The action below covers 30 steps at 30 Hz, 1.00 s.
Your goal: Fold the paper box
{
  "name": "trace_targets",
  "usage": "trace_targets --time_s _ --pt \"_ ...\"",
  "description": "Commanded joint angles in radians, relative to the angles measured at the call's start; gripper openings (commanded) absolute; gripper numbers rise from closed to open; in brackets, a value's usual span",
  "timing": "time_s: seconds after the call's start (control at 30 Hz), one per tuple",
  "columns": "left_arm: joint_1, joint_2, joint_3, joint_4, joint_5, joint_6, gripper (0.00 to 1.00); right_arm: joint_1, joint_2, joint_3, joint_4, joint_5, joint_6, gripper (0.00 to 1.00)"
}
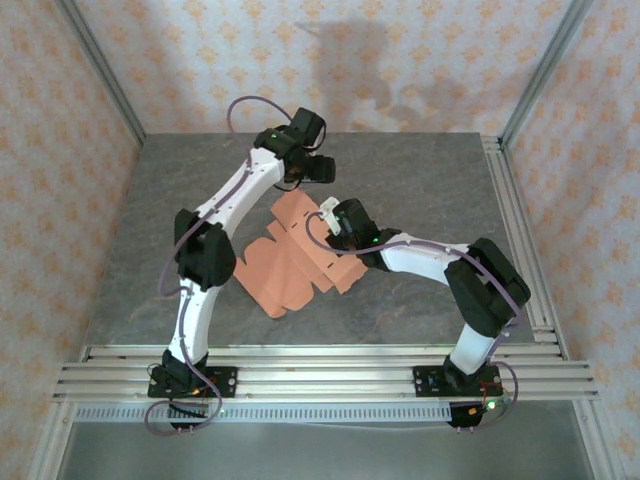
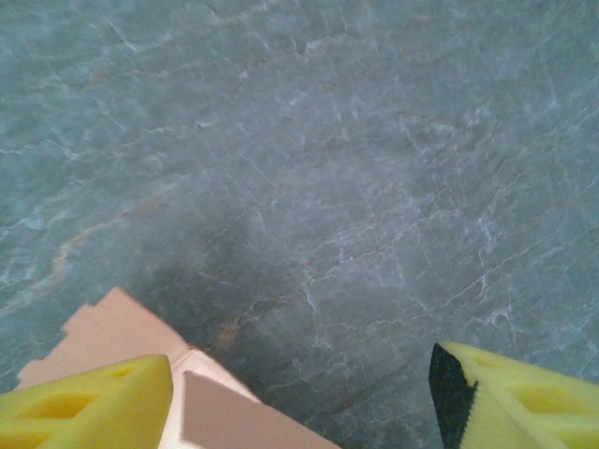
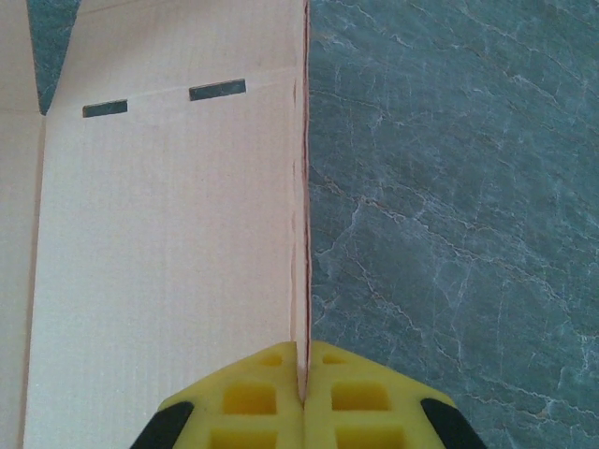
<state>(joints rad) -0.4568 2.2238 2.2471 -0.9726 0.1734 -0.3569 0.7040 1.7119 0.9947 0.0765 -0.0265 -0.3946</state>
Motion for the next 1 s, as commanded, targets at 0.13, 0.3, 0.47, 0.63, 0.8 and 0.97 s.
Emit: trace_targets --time_s 0.13,0.3,0.47,0.63,0.8,0.97 --pt "-0.030 0.076 0.135 -0.172 0.037 0.029 0.70 -0.001 0.004 0.024 0.017 0.068 -0.023 0.00" --pt "-0.037 0.051 0.086 -0.167 0.040 0.008 0.68 -0.001 0.007 0.027 0.020 0.097 -0.035 0.00" --pt "-0.041 0.032 0.039 -0.162 0.043 -0.013 0.67 -0.001 0.022 0.039 0.031 0.100 -0.035 0.00" --pt "-0.045 0.011 0.004 -0.152 0.038 -0.044 0.65 -0.001 0.023 0.049 0.034 0.096 -0.037 0.00" --pt "-0.046 0.005 -0.025 -0.144 0.041 -0.067 0.64 -0.001 0.023 0.050 0.040 0.097 -0.040 0.00" --pt "-0.045 0.015 -0.030 -0.147 0.024 -0.058 0.69 -0.001 0.018 0.045 0.057 0.082 -0.039 0.00"
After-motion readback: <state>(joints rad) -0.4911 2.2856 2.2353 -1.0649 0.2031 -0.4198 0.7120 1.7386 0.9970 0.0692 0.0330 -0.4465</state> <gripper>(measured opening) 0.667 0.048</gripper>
